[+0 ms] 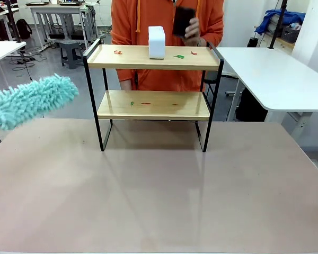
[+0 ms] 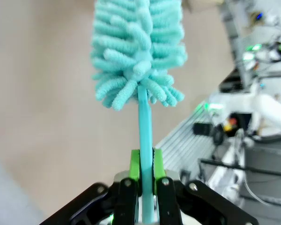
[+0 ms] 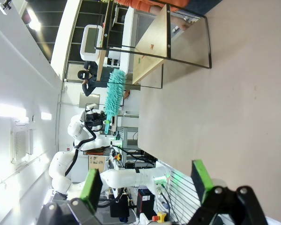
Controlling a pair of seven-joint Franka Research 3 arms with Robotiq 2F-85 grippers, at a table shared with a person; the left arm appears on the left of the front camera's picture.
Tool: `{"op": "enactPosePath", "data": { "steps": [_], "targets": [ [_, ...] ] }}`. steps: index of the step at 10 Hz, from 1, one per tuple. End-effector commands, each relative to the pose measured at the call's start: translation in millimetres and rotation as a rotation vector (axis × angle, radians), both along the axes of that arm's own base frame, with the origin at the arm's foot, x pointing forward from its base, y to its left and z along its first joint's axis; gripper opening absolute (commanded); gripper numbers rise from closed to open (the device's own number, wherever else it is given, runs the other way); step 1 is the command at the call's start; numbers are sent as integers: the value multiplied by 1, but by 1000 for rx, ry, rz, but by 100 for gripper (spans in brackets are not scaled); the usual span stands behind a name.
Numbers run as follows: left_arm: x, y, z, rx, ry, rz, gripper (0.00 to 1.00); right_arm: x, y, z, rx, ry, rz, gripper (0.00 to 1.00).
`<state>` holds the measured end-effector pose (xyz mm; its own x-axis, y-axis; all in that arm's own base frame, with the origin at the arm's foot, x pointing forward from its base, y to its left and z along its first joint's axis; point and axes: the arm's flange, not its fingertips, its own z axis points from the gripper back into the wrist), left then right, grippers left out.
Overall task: Clean the shelf.
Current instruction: Clean the specific tier of the Shelf with the Duster once objects are removed.
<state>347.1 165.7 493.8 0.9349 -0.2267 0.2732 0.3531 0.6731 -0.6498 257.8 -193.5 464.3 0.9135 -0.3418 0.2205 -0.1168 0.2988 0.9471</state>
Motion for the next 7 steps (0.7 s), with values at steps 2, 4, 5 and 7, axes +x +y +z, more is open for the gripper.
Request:
{"op": "enactPosePath", "data": {
  "steps": [2,4,5,7],
  "targets": [
    [-55,18,45,140,-53,-407,12,0,-1,1,-8,-23,8,100],
    [-84,4,58,158,-146,-646,12,0,-1,1,-8,-23,8,100],
    [-85,-20,57,166,-185,-670,12,0,-1,1,-8,-23,8,100],
    [-67,-91,54,116,-179,-640,12,0,-1,1,-8,-23,8,100]
  ]
}}
